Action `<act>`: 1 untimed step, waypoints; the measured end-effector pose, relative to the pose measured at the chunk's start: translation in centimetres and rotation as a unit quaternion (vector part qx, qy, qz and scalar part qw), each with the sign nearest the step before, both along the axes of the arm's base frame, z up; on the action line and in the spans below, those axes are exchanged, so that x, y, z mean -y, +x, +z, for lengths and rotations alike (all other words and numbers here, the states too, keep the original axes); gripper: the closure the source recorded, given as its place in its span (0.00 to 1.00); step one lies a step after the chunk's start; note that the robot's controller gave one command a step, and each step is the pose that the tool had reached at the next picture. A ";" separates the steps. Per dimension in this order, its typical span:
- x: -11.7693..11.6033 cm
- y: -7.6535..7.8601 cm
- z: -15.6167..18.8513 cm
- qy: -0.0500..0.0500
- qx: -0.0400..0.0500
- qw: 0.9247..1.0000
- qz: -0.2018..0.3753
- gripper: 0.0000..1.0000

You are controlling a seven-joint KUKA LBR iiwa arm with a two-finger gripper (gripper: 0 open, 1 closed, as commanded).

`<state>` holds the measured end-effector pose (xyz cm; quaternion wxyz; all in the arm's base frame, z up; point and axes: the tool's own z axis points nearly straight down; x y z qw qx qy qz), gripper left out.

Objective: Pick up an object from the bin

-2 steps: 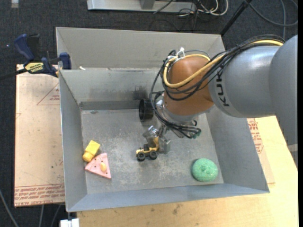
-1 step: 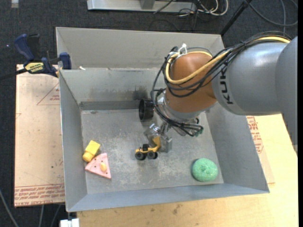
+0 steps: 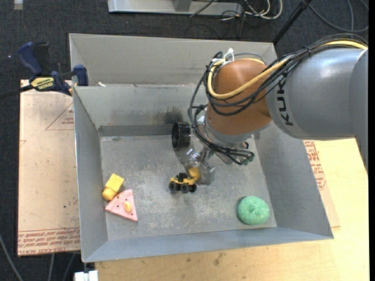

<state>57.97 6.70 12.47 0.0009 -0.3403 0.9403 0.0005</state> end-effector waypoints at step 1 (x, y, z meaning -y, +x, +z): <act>0.0 0.1 1.1 0.000 0.002 1.000 0.000 1.00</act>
Offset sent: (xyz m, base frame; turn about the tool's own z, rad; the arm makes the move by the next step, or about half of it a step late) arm 0.0000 0.0001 0.0726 0.0000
